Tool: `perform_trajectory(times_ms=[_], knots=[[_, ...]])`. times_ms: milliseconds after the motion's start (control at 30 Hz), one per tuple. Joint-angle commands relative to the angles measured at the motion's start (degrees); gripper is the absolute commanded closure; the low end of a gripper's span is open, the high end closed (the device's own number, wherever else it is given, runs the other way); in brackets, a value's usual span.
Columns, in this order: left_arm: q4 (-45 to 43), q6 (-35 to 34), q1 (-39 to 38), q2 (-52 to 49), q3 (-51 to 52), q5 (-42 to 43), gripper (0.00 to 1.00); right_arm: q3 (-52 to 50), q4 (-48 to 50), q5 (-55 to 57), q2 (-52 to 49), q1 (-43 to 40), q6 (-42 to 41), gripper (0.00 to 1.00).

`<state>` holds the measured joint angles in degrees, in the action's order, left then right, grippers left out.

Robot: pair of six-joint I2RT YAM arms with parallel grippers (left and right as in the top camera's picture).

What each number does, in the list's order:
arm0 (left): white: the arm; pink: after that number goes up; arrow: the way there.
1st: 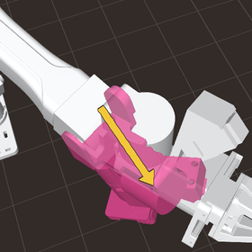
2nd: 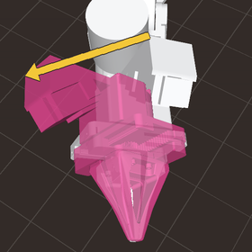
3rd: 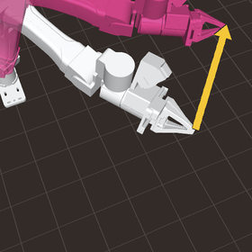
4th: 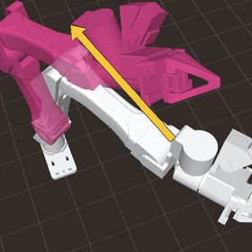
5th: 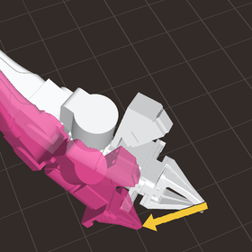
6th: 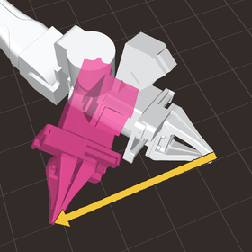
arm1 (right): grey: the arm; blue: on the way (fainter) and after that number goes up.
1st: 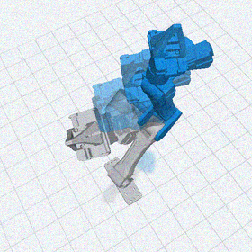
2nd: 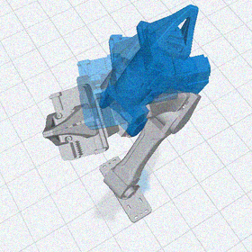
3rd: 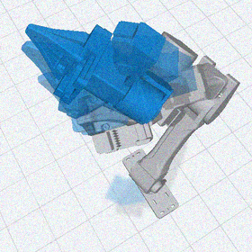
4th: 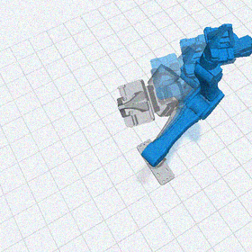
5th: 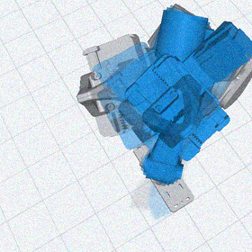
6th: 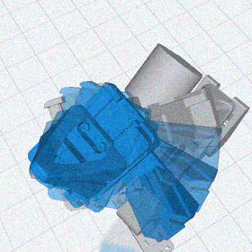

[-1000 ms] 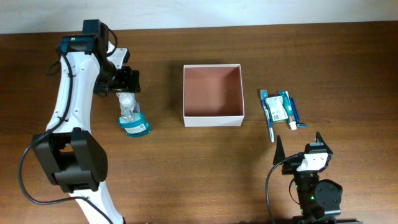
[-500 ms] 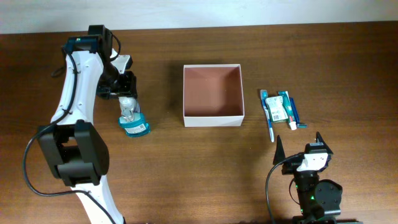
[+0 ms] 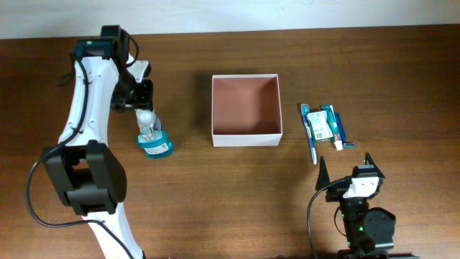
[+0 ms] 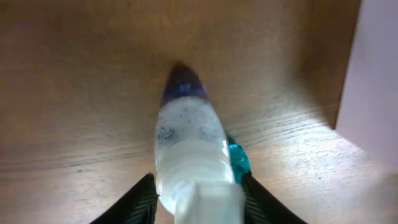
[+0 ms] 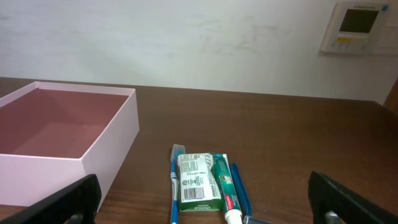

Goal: Pack container
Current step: 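Lower the left gripper and grasp the clear soap pump bottle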

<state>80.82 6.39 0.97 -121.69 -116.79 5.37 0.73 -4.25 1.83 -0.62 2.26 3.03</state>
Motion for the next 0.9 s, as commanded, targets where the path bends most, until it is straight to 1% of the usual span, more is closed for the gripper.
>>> perform_trajectory(times_ms=[0, 333, 600, 733, 867], knots=[[0.85, 0.31, -0.11, 0.00, -4.22, -0.46, 0.63, -0.42, -0.24, -0.11, 0.42, -0.42, -0.46, 0.01], [1.53, 0.31, -1.09, -0.02, -5.20, -0.48, 0.67, -0.42, -0.24, -0.11, 0.42, -0.42, -0.46, 0.01], [3.48, 0.31, -1.09, 0.00, -7.65, -0.46, 0.66, -0.42, -0.24, -0.11, 0.42, -0.42, -0.46, 0.01], [3.72, 0.26, -1.09, 0.00, -12.24, -0.46, 0.66, -0.42, -0.24, -0.11, 0.42, -0.42, -0.46, 0.01], [3.72, -3.21, -1.09, 0.00, -18.03, -0.44, 0.66, -0.42, -0.24, -0.11, 0.42, -0.42, -0.46, 0.01]])
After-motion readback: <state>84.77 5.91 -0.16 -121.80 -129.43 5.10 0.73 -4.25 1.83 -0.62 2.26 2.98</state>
